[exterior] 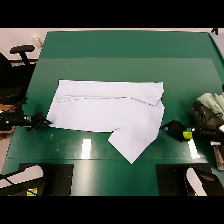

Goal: Fold the shirts.

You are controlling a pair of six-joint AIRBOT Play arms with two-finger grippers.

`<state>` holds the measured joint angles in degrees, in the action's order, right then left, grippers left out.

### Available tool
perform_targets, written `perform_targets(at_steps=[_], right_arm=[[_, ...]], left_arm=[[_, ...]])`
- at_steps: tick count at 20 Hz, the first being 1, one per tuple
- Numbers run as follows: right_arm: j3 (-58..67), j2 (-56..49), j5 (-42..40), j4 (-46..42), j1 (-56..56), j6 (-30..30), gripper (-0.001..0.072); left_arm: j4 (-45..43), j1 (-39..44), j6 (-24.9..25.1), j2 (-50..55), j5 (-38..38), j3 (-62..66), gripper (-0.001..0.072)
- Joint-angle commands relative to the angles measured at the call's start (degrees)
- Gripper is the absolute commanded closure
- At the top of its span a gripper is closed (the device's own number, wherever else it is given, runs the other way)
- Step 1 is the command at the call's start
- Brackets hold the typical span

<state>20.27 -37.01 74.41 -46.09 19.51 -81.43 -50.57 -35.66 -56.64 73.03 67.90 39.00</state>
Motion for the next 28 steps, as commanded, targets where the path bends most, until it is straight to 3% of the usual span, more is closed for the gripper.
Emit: perform_targets(at_steps=[1, 5, 10, 14, 19, 22, 23, 24, 25, 28], right_arm=[[-7.65, 8.31, -2.01, 0.00, -3.76, -9.38, 0.0136], [-14.53, 16.87, -5.95, 0.00, -12.09, -19.26, 0.0135], [-19.69, 23.63, -16.96, 0.04, -22.40, -30.73, 0.0140], [-20.13, 23.37, -26.86, -0.11, -29.92, -34.71, 0.0143], [-18.47, 11.43, -39.23, 0.55, -40.83, -34.71, 0.0145], [-14.45, 3.63, -46.95, 1.44, -49.13, -34.69, 0.0243], [-12.63, 0.76, -48.70, 1.33, -51.49, -34.64, 0.0401], [-10.75, -1.51, -50.49, 1.29, -53.40, -34.12, 0.0618], [-8.46, -3.61, -52.43, 0.92, -55.01, -33.38, 0.0687], [-0.92, -7.93, -53.40, 0.85, -55.69, -29.49, 0.0688]], left_arm=[[0.48, -0.02, 0.15, 0.00, 0.61, 0.17, 0.0681], [0.94, -0.02, 0.13, 0.00, 0.76, 0.17, 0.0681], [1.77, -0.02, 0.15, 0.00, 1.01, 0.17, 0.0681], [1.75, -0.02, 0.15, 0.00, 1.16, 0.17, 0.0681], [1.86, -0.02, 0.15, 0.00, 1.49, 0.17, 0.0681], [2.14, -0.02, 0.15, 0.00, 1.62, 0.17, 0.0681], [2.67, -0.02, 0.15, 0.00, 1.79, 0.17, 0.0681], [3.28, -0.02, 0.15, -0.02, 2.29, 0.24, 0.0682], [4.44, -0.02, 0.20, -0.42, 3.10, 0.31, 0.0683], [12.39, -0.02, 3.48, -6.27, 4.81, 1.16, 0.0685]])
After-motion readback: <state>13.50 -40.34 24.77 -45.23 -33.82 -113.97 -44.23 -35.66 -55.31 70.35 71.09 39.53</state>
